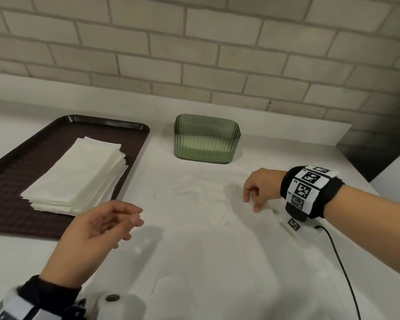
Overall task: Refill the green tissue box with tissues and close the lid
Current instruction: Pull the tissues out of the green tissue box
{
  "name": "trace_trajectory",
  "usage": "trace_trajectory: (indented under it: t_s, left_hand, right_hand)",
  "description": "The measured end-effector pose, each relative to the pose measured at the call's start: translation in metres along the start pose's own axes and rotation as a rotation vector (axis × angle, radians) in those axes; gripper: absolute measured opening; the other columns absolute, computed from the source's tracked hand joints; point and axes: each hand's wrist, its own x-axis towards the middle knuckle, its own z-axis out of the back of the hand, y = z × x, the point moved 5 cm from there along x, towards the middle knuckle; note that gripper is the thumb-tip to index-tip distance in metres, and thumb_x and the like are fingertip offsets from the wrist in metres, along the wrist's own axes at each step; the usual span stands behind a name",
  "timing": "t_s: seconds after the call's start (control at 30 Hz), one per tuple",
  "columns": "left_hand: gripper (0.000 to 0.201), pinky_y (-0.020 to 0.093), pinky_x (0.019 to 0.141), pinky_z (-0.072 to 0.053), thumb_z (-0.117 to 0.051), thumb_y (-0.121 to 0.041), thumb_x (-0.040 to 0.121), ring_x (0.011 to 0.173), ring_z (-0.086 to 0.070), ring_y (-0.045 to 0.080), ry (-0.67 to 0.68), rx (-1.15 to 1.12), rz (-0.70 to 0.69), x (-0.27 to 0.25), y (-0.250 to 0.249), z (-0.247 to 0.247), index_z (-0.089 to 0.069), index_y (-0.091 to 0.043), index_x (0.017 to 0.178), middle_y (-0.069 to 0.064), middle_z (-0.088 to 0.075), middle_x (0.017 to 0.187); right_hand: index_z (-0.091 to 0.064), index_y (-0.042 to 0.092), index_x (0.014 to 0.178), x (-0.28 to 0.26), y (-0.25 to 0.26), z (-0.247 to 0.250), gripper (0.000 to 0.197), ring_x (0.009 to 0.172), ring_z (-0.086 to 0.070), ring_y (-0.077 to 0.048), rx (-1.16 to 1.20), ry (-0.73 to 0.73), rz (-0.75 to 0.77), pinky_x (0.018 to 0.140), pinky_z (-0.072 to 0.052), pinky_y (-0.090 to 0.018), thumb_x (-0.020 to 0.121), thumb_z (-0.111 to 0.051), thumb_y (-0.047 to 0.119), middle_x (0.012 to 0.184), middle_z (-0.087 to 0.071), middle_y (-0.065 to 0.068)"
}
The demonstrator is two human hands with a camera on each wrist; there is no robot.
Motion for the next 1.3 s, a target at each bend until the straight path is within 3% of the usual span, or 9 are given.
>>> trace_trajectory:
  t_s: [0.1,0.33,0.4,0.5,0.7,0.93,1.13,1.2,1.3]
  left_hand:
    - [0.004,0.028,0.058,-0.046,-0.072,-0.032,0.079,0.059,-0.061,0.008,0.004,-0.017,0.004,0.005,0.003,0.002,-0.070,-0.036,0.079,-0.002,-0.074,0.078]
    - [0.015,0.029,0.061,-0.045,-0.072,-0.022,0.081,0.061,-0.062,0.009,0.150,0.003,-0.019,0.025,-0.010,-0.010,-0.069,-0.036,0.082,-0.002,-0.074,0.079]
    - [0.015,0.025,0.061,-0.045,-0.072,-0.042,0.072,0.065,-0.064,0.007,0.217,0.008,-0.003,0.034,-0.014,-0.020,-0.067,-0.039,0.086,-0.005,-0.074,0.083]
    - [0.052,0.021,0.061,-0.049,-0.062,-0.067,0.057,0.079,-0.066,0.003,0.362,0.067,0.010,0.050,-0.019,-0.044,-0.063,-0.039,0.101,-0.011,-0.072,0.095]
    - [0.063,0.024,0.086,-0.051,-0.056,-0.060,0.069,0.104,-0.056,-0.001,0.500,0.158,0.006,0.093,-0.041,-0.092,-0.043,-0.032,0.124,-0.020,-0.053,0.112]
    - [0.008,0.030,0.070,-0.058,-0.060,-0.018,0.090,0.082,-0.064,0.014,0.369,0.043,0.055,0.172,-0.069,-0.104,-0.055,-0.023,0.093,0.000,-0.064,0.096]
    - [0.023,0.013,0.040,-0.048,-0.059,-0.014,0.091,0.063,-0.056,0.012,0.197,0.127,-0.017,0.246,-0.096,-0.097,-0.057,-0.007,0.113,0.005,-0.060,0.085]
    - [0.031,0.018,0.048,-0.051,-0.061,-0.018,0.089,0.069,-0.061,0.022,0.136,0.239,-0.056,0.267,-0.101,-0.096,-0.056,-0.006,0.118,0.011,-0.063,0.091]
    - [0.037,0.028,0.079,-0.051,-0.063,-0.026,0.086,0.098,-0.062,0.030,0.041,0.517,-0.116,0.295,-0.098,-0.094,-0.059,-0.011,0.120,0.012,-0.063,0.116]
  right_hand:
    - [-0.069,0.018,0.108,-0.008,-0.003,0.011,0.029,0.076,-0.052,-0.007,-0.057,-0.001,-0.034,0.079,-0.043,-0.021,0.080,-0.072,0.026,0.077,-0.056,0.013]
    - [-0.067,0.012,0.095,-0.043,-0.011,0.061,0.013,0.080,-0.061,-0.015,0.174,-0.136,-0.028,0.080,-0.051,-0.027,0.091,-0.059,0.020,0.086,-0.065,0.002]
    - [-0.065,0.007,0.094,-0.049,-0.011,0.071,0.013,0.076,-0.062,-0.018,0.330,-0.186,0.016,0.076,-0.053,-0.029,0.094,-0.055,0.015,0.085,-0.066,-0.004]
    - [-0.062,0.007,0.091,-0.053,-0.009,0.080,0.012,0.068,-0.060,-0.015,0.538,-0.269,0.070,0.063,-0.053,-0.021,0.095,-0.051,0.007,0.082,-0.064,-0.008]
    - [-0.061,0.005,0.107,-0.041,-0.013,0.081,0.020,0.080,-0.062,-0.019,1.042,-0.392,0.122,0.071,-0.055,-0.024,0.096,-0.045,0.000,0.098,-0.064,-0.012]
    - [-0.056,0.007,0.112,-0.024,-0.029,0.079,0.022,0.084,-0.061,-0.017,1.441,-0.648,0.076,0.072,-0.055,-0.024,0.097,-0.041,0.001,0.097,-0.064,-0.007]
    - [-0.056,0.006,0.111,0.003,-0.038,0.087,0.019,0.078,-0.062,-0.014,1.579,-0.771,0.041,0.058,-0.055,-0.017,0.095,-0.049,0.002,0.093,-0.065,-0.007]
    - [-0.056,0.004,0.114,0.019,-0.040,0.093,0.022,0.077,-0.060,-0.013,1.498,-0.808,-0.028,0.057,-0.055,-0.017,0.092,-0.053,0.003,0.095,-0.063,-0.008]
    - [-0.053,0.001,0.123,0.044,-0.044,0.099,0.037,0.079,-0.059,-0.016,1.329,-0.856,-0.135,0.058,-0.055,-0.018,0.087,-0.062,0.004,0.100,-0.056,-0.009]
